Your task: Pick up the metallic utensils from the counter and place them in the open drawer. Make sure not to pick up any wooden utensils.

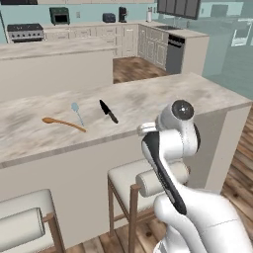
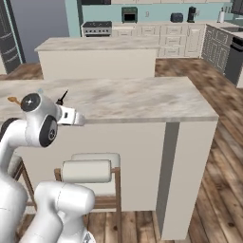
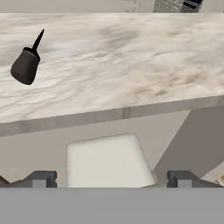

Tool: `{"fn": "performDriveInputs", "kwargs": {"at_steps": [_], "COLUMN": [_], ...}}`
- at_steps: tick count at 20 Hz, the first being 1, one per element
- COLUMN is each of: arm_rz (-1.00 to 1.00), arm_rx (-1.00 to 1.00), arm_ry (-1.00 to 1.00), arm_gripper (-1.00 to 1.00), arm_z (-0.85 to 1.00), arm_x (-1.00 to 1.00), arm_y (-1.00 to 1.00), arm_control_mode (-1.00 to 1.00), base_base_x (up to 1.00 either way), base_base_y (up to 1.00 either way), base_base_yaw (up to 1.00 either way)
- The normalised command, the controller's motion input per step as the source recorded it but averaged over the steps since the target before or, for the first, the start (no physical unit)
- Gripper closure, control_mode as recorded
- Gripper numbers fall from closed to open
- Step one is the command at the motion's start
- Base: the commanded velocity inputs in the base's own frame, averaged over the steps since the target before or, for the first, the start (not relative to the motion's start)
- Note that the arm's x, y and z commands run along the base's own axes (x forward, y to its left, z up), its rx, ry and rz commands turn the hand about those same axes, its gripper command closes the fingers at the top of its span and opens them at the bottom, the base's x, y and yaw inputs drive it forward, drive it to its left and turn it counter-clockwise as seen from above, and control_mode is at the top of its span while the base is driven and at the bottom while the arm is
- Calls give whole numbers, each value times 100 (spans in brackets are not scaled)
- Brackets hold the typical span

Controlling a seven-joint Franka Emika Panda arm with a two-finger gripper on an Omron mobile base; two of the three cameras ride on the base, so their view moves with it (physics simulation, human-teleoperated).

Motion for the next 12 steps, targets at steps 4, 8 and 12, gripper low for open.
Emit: {"fn": "performDriveInputs", "kwargs": {"at_steps": [4,8,12], "arm_rz": [-7,0,0], "arm_rx": [-2,0,1], "arm_ry": [49,63,64], "arm_gripper": [-100,-100,-100], "arm_z": [66,32,2], "arm_x": [74,97,96], "arm_y": [55,27,4], "arm_control_mode": [-100,-100,-100], "base_base_x": [0,0,0], "base_base_y": [0,0,0], "base_base_yaw": [0,0,0]}}
